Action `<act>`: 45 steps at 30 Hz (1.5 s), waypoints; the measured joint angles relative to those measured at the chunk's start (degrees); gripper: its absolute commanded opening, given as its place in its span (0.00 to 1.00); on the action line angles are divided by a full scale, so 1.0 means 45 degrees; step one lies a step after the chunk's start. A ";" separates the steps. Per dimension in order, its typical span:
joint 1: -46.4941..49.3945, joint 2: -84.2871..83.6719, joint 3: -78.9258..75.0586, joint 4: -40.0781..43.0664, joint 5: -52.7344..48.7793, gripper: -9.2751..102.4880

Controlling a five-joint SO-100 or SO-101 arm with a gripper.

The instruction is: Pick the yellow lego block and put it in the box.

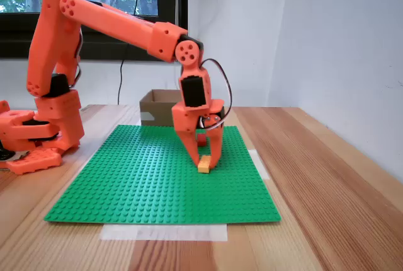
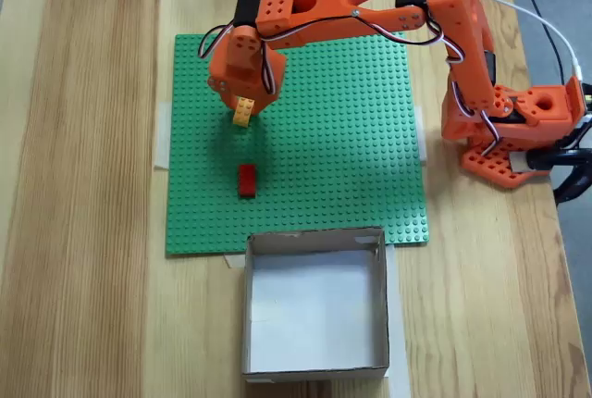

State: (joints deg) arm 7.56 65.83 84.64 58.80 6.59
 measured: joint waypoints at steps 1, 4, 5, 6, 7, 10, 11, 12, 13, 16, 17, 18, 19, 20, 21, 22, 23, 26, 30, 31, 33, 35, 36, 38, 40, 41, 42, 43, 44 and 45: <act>0.0000 0.0000 0.0020 -0.0020 -0.0098 0.08; 0.0000 0.0488 0.0625 -0.0332 -0.0332 0.08; 0.0000 0.0742 0.0879 -0.0469 -0.0410 0.08; 0.0000 0.1055 0.1074 -0.0645 -0.0469 0.08; -0.0039 0.1406 0.1152 -0.0996 -0.0449 0.08; -0.0176 0.2832 0.1523 -0.1016 -0.0527 0.08; -0.0176 0.3281 0.1680 -0.1016 -0.0547 0.08; -0.0137 0.3750 0.1836 -0.1016 -0.0586 0.08; -0.0098 0.4219 0.1973 -0.0996 -0.0645 0.08; -0.0313 0.5625 0.2305 -0.0742 -0.0996 0.08; -0.0488 0.6055 0.2324 -0.0605 -0.1152 0.08; -0.0703 0.6484 0.2363 -0.0410 -0.1250 0.08; -0.0977 0.6914 0.2422 -0.0234 -0.1348 0.08; -0.1309 0.7305 0.2422 0.0000 -0.1445 0.08; -0.1660 0.7676 0.2422 0.0215 -0.1504 0.08; -0.2070 0.8066 0.2422 0.0430 -0.1543 0.08; -0.2539 0.8418 0.2422 0.0703 -0.1582 0.08; -0.4004 0.9258 0.2422 0.1367 -0.1660 0.08; -0.6367 0.9727 0.2422 0.1875 -0.2012 0.08; -0.6914 0.9727 0.2422 0.2012 -0.2109 0.08; -0.7988 0.9512 0.2402 0.2090 -0.2285 0.08; -0.9023 0.9004 0.2246 0.2227 -0.2363 0.08; -0.9473 0.8633 0.2129 0.2324 -0.2383 0.08; -1.0410 0.7227 0.1621 0.2402 -0.2324 0.08; -1.0625 0.6797 0.1465 0.2402 -0.2324 0.08; -1.0840 0.6250 0.1230 0.2363 -0.2285 0.08; -1.1094 0.5547 0.0996 0.2285 -0.2285 0.08; -1.1191 0.4824 0.0801 0.2227 -0.2324 0.08; -1.1230 0.4082 0.0566 0.2227 -0.2324 0.08; -1.1191 0.3477 0.0254 0.2227 -0.2266 0.08</act>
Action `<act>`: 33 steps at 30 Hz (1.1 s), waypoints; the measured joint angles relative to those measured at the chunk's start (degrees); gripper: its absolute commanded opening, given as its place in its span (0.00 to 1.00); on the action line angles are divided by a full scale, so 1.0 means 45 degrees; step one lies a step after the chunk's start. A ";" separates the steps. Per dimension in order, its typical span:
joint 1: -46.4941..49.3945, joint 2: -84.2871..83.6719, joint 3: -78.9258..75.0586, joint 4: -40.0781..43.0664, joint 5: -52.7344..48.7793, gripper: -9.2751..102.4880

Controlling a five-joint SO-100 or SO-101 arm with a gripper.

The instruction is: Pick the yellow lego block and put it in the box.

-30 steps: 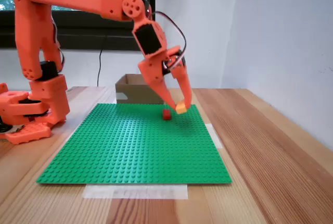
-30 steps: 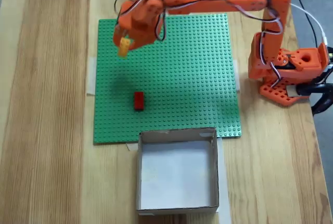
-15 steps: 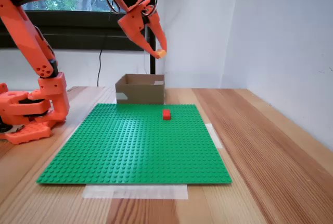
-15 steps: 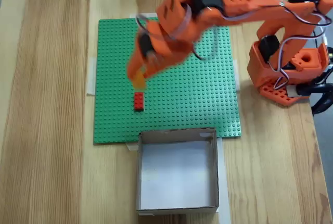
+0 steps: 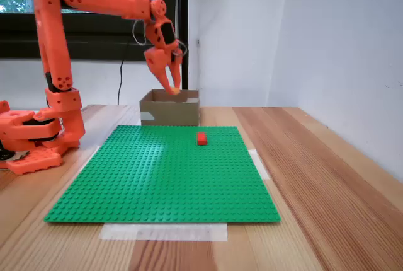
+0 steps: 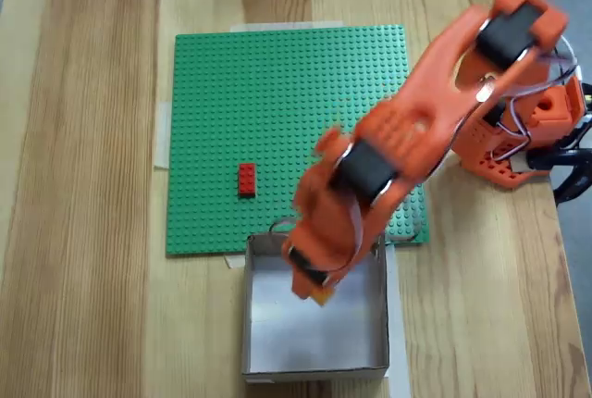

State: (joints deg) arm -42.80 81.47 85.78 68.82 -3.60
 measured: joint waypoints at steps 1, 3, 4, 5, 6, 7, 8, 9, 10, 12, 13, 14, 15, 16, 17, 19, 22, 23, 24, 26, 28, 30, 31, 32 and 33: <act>-0.0020 -0.0527 -0.0313 0.0000 0.0039 0.08; -0.0273 -0.1445 -0.0840 0.0000 0.0059 0.08; -0.0371 -0.1875 -0.1074 0.0000 0.0098 0.08; -0.0410 -0.2168 -0.1230 0.0000 0.0117 0.08; -0.0430 -0.2383 -0.1309 -0.0039 0.0117 0.08; -0.0410 -0.2520 -0.1387 -0.0039 0.0176 0.08; -0.0449 -0.2637 -0.1484 -0.0020 0.0273 0.08; -0.0566 -0.2695 -0.1582 0.0059 0.0313 0.08; -0.0762 -0.2734 -0.1660 0.0117 0.0313 0.08; -0.1055 -0.2832 -0.1777 0.0254 0.0313 0.08; -0.1133 -0.2871 -0.1875 0.0273 0.0332 0.08; -0.1133 -0.2891 -0.1934 0.0273 0.0449 0.08; -0.1172 -0.2891 -0.1953 0.0273 0.0508 0.08; -0.1270 -0.2930 -0.2012 0.0273 0.0508 0.08; -0.1406 -0.2969 -0.2051 0.0254 0.0508 0.08; -0.1523 -0.3086 -0.2207 0.0234 0.0488 0.08; -0.1406 -0.3164 -0.2383 0.0234 0.0508 0.08; -0.1406 -0.3164 -0.2402 0.0234 0.0508 0.08; -0.1406 -0.3164 -0.2402 0.0234 0.0508 0.10; -0.1465 -0.3164 -0.2402 0.0254 0.0508 0.18; -0.1465 -0.3164 -0.2402 0.0469 0.0391 0.19; -0.1406 -0.3164 -0.2402 0.0586 0.0215 0.20; -0.1367 -0.3164 -0.2402 0.0605 0.0078 0.20; -0.1348 -0.3164 -0.2402 0.0605 -0.0078 0.20; -0.1309 -0.3164 -0.2344 0.0684 -0.0195 0.20</act>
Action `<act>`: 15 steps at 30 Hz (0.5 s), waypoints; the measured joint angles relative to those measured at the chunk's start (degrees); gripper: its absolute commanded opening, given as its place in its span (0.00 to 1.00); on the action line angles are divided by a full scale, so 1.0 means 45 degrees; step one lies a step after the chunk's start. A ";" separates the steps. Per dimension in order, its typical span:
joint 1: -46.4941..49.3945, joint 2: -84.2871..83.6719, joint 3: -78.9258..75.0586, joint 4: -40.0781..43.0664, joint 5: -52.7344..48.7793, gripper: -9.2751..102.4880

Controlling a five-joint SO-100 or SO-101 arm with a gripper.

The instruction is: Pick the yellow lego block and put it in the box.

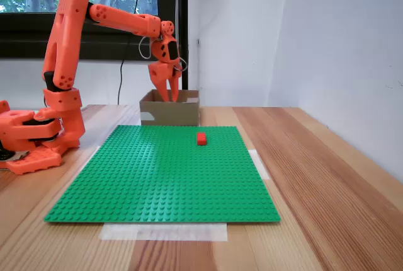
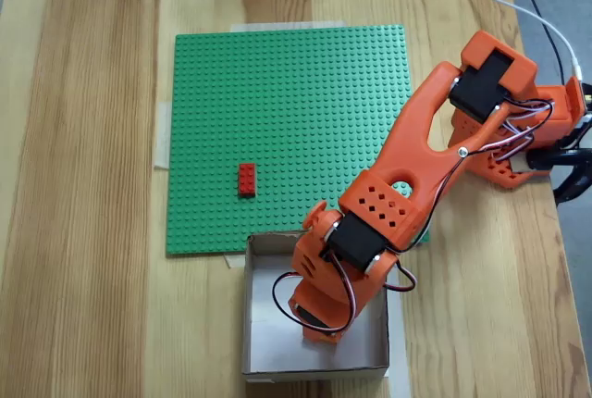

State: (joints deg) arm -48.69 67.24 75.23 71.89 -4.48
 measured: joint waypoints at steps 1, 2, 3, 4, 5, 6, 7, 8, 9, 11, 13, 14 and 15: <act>0.0059 0.0000 0.0039 0.0020 -0.0039 0.20; 0.0117 0.0000 0.0098 0.0020 -0.0059 0.20; 0.0176 0.0039 0.0176 0.0039 -0.0117 0.20; 0.0254 0.0117 0.0332 0.0000 -0.0156 0.20; 0.0332 0.0234 0.0469 -0.0078 -0.0195 0.19; 0.0410 0.0352 0.0488 -0.0195 -0.0293 0.18; 0.0469 0.0586 0.0645 -0.0391 -0.0371 0.17; 0.0566 0.0918 0.0840 -0.0664 -0.0469 0.16; 0.0645 0.1230 0.1094 -0.0898 -0.0566 0.14; 0.0859 0.1973 0.1680 -0.1563 -0.0918 0.12; 0.1035 0.2676 0.2285 -0.2266 -0.1172 0.11; 0.1113 0.3027 0.2559 -0.2578 -0.1309 0.10; 0.1250 0.3418 0.2852 -0.2871 -0.1367 0.10</act>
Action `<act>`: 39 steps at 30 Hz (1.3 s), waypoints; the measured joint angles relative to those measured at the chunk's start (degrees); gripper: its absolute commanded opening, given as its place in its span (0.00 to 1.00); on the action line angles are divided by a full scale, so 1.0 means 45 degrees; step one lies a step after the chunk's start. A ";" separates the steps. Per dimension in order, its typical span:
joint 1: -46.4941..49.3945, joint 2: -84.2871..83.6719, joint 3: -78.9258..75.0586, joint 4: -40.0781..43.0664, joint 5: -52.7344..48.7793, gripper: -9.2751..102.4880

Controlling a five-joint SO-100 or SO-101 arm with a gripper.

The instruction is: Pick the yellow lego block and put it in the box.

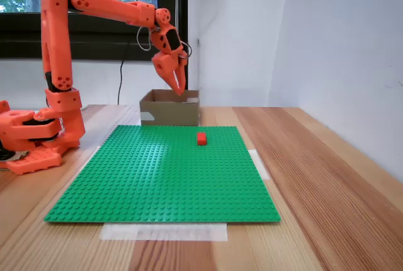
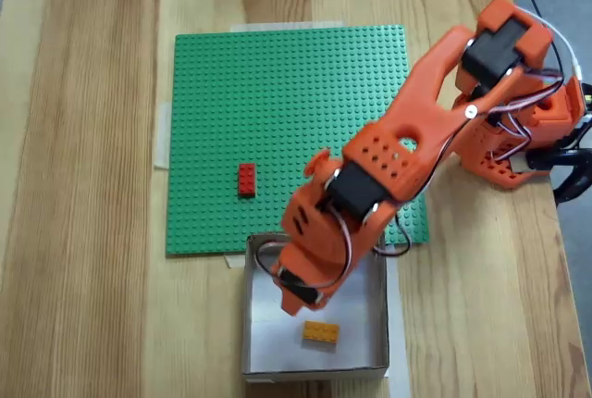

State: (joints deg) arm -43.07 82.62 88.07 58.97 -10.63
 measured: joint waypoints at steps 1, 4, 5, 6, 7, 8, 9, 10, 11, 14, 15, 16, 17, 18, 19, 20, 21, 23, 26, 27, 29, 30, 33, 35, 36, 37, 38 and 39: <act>0.0117 0.0352 0.0195 -0.0254 -0.0020 0.10; 0.0566 0.1367 0.0762 -0.0801 0.0137 0.09; 0.0742 0.1719 0.0977 -0.0918 0.0195 0.09; 0.0918 0.2090 0.1172 -0.1035 0.0234 0.08; 0.1113 0.2461 0.1406 -0.1211 0.0293 0.08; 0.1328 0.2832 0.1660 -0.1465 0.0332 0.08; 0.1563 0.3223 0.1953 -0.1738 0.0371 0.08; 0.1836 0.3652 0.2266 -0.2012 0.0410 0.08; 0.2109 0.4043 0.2559 -0.2227 0.0488 0.08; 0.3086 0.5039 0.3320 -0.2715 0.0781 0.08; 0.3438 0.5312 0.3594 -0.2891 0.0918 0.08; 0.3828 0.5625 0.3926 -0.3047 0.1035 0.08; 0.4199 0.5918 0.4238 -0.3203 0.1172 0.08; 0.4629 0.6191 0.4551 -0.3379 0.1309 0.08; 0.4980 0.6465 0.4863 -0.3535 0.1445 0.08; 0.5313 0.6738 0.5195 -0.3672 0.1582 0.08; 0.5605 0.7051 0.5547 -0.3848 0.1738 0.08; 0.6191 0.7637 0.6172 -0.4082 0.2090 0.08; 0.7051 0.8555 0.7031 -0.4336 0.2559 0.08; 0.7363 0.8906 0.7363 -0.4434 0.2695 0.08; 0.7930 0.9766 0.8145 -0.4707 0.2910 0.08; 0.8125 1.0215 0.8594 -0.4863 0.2988 0.08; 0.8691 1.1992 1.0391 -0.5488 0.3066 0.08; 0.9238 1.3672 1.2031 -0.5664 0.3066 0.08; 0.9336 1.4824 1.3125 -0.5684 0.3027 0.08; 0.9355 1.5840 1.4023 -0.5684 0.2891 0.08; 0.9453 1.6836 1.4883 -0.5684 0.2813 0.08; 0.9668 1.7695 1.5664 -0.5684 0.2695 0.08</act>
State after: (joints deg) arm 0.44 162.25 158.55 33.40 1.49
